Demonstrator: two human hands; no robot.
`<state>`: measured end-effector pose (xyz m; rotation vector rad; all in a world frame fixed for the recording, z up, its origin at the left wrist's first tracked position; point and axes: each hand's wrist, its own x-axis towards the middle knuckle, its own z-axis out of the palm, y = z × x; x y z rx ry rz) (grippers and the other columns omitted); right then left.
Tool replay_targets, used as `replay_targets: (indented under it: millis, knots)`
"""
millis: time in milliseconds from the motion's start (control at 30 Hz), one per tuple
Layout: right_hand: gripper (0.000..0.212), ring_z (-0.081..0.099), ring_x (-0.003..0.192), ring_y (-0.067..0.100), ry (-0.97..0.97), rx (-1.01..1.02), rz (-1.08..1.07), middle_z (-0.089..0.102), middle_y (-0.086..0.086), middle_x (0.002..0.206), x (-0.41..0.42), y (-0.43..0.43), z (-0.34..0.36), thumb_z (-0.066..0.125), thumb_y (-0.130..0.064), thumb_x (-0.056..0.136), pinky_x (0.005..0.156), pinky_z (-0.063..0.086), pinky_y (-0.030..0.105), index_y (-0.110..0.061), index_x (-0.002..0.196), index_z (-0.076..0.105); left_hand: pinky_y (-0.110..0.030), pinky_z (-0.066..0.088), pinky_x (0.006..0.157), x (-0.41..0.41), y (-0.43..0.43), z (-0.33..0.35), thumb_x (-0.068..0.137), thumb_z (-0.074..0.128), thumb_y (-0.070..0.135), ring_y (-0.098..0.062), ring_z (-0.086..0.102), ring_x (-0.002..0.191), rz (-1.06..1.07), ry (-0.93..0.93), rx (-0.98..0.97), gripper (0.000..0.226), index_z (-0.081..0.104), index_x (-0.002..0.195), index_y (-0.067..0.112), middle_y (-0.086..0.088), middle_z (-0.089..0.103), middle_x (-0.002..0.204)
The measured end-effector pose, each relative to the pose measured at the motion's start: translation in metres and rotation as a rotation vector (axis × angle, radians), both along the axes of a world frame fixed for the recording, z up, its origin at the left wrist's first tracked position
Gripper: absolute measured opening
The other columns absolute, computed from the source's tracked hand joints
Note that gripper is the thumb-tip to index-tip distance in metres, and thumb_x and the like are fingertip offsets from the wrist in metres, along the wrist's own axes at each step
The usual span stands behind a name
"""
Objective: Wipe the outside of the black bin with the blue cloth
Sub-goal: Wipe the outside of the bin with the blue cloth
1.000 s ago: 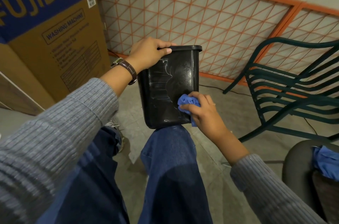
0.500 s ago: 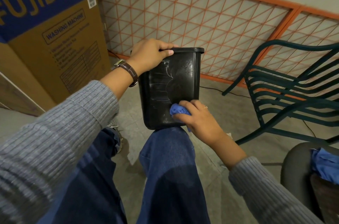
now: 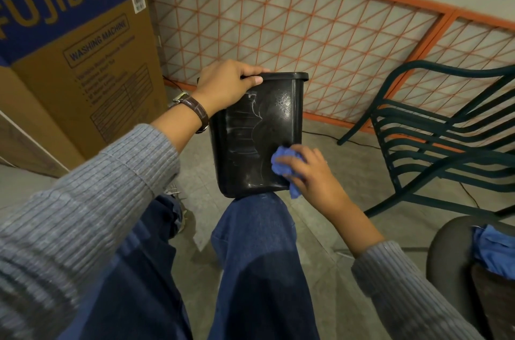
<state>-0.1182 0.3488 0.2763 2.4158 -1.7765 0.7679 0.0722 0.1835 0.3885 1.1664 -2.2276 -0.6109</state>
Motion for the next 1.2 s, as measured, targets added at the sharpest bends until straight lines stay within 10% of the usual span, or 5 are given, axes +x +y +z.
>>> replay_targets:
  millis: [133,500,800,967,1200]
  knots:
    - [0.055,0.051,0.097,0.007,-0.718,-0.121,-0.331,0.051,0.006,0.108,0.012,-0.011,0.01,0.085,-0.013,0.066,0.085,0.043,0.015,-0.011,0.106,0.048,-0.023,0.04,0.088,0.003,-0.001,0.0,0.091,0.052,0.042,-0.005,0.051,0.117,-0.008,0.004,0.011,0.027,0.059,0.117,0.042,0.016,0.061,0.122]
    - [0.014,0.053,0.07,0.004,-0.839,0.18,-0.571,0.06,0.0,0.077,-0.005,0.011,0.005,0.048,-0.008,0.096,0.063,0.041,0.013,-0.01,0.089,0.059,-0.027,0.042,0.085,0.001,0.001,0.0,0.091,0.051,0.044,-0.01,0.054,0.114,0.008,-0.021,-0.017,0.027,0.059,0.117,0.043,0.014,0.062,0.12]
    - [0.041,0.042,0.129,0.027,0.241,0.606,-0.683,0.053,0.008,0.134,-0.071,0.018,0.061,0.035,-0.02,0.1,0.107,0.03,0.05,-0.024,0.14,0.038,-0.025,0.037,0.08,0.001,0.001,0.0,0.091,0.05,0.043,-0.011,0.054,0.113,0.002,-0.015,-0.021,0.028,0.058,0.118,0.042,0.013,0.062,0.121]
    - [0.036,0.061,0.089,0.03,0.602,0.376,-0.613,0.064,0.011,0.098,-0.094,0.037,0.083,0.04,-0.014,0.095,0.066,0.041,0.032,-0.018,0.131,0.046,-0.026,0.037,0.083,0.001,-0.002,-0.002,0.09,0.052,0.043,-0.013,0.054,0.114,0.002,-0.007,-0.024,0.028,0.06,0.117,0.042,0.012,0.062,0.121]
    - [0.017,0.061,0.086,0.025,-1.071,0.146,-0.711,0.056,0.007,0.1,-0.104,0.044,0.075,0.025,-0.026,0.104,0.066,0.051,0.036,-0.02,0.109,0.04,-0.022,0.035,0.078,-0.002,0.002,0.0,0.09,0.052,0.043,-0.01,0.054,0.113,0.007,-0.003,-0.041,0.026,0.06,0.115,0.042,0.013,0.063,0.12]
